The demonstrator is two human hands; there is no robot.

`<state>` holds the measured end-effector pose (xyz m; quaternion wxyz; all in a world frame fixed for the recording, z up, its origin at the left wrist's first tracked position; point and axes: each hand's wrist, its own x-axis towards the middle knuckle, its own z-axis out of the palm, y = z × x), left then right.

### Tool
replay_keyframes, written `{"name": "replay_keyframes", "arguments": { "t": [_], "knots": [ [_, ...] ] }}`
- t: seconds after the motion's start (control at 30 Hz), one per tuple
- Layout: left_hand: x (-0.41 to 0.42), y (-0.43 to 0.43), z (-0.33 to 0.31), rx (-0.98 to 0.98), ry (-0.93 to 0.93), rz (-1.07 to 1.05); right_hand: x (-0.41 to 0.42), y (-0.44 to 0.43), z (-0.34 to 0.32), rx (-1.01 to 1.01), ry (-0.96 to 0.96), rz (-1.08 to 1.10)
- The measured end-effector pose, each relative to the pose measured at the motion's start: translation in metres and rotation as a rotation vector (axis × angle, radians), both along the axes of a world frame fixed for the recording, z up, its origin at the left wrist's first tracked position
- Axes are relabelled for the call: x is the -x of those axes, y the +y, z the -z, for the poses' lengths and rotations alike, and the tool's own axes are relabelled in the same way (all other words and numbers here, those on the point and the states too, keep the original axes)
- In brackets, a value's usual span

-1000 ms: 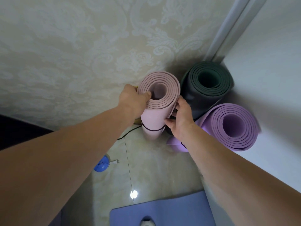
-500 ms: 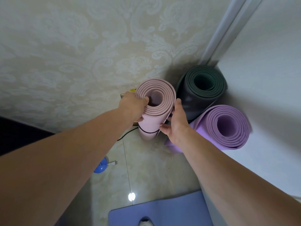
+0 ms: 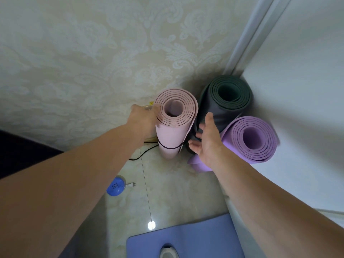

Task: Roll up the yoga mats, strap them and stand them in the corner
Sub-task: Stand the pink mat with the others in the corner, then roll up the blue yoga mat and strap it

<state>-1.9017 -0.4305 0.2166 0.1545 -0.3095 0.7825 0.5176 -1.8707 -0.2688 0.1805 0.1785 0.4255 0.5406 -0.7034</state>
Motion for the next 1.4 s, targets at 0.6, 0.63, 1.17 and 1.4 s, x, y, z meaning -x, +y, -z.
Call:
{"name": "replay_keyframes", "arguments": {
  "t": [0.6, 0.63, 1.17, 1.4],
  "knots": [
    [-0.387, -0.105, -0.29, -0.337, 0.022, 0.286, -0.393, -0.061, -0.3, -0.114, 0.078, 0.135],
    [-0.411, -0.105, -0.299, -0.346, 0.016, 0.315, -0.424, -0.063, -0.308, -0.12, 0.075, 0.149],
    [-0.806, 0.085, -0.369, -0.31, -0.118, 1.009, -0.944, 0.019, -0.349, -0.031, 0.077, 0.838],
    [-1.068, 0.165, -0.359, -0.305, -0.174, 1.339, -1.244, 0.024, -0.336, -0.029, 0.029, 1.166]
  ]
}}
